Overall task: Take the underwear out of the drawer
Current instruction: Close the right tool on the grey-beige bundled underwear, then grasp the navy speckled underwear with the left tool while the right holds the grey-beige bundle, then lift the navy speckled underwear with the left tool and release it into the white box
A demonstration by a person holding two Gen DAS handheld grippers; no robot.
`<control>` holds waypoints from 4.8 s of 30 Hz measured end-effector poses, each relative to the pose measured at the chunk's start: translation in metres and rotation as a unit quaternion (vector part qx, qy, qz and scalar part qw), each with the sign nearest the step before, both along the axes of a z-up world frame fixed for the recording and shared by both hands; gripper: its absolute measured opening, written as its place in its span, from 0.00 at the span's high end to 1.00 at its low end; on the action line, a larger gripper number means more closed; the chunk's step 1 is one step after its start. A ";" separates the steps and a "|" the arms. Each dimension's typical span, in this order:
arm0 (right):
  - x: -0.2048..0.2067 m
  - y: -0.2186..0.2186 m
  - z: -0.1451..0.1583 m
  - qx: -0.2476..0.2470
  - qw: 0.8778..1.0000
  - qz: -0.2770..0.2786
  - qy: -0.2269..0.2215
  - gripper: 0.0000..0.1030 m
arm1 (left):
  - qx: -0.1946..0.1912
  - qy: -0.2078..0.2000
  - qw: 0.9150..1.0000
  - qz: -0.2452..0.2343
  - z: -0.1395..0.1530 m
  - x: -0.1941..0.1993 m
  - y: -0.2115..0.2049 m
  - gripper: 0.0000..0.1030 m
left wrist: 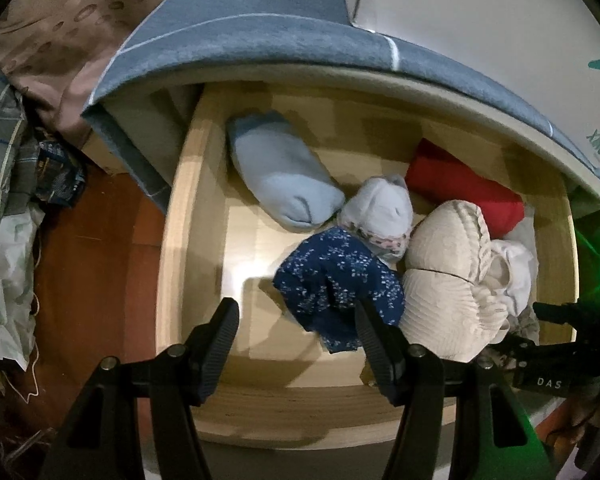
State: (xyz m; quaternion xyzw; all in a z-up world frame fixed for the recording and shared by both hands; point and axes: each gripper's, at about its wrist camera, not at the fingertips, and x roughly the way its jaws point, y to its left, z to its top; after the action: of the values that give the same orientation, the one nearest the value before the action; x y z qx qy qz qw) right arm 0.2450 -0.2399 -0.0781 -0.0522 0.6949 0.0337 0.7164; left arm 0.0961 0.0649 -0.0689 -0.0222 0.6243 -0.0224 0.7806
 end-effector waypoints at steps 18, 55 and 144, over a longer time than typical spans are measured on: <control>-0.007 -0.033 0.014 -0.024 0.999 -0.034 -0.007 0.36 | -0.029 0.045 0.998 0.045 -0.028 0.034 -0.032 0.40; -0.015 -0.019 0.001 -0.028 0.999 -0.023 -0.011 0.31 | 0.030 0.114 0.993 -0.032 -0.042 0.043 -0.014 0.73; -0.022 -0.013 -0.010 -0.037 0.999 -0.024 -0.019 0.32 | -0.020 -0.146 0.983 -0.107 0.209 0.128 -0.068 0.43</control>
State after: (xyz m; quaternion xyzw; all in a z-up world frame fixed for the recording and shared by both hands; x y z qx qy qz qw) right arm 0.2226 -0.2525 -0.0877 -0.0626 0.6829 -0.0109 0.7278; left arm 0.2243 -0.0034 0.1401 0.0323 0.5019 -0.1212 0.8558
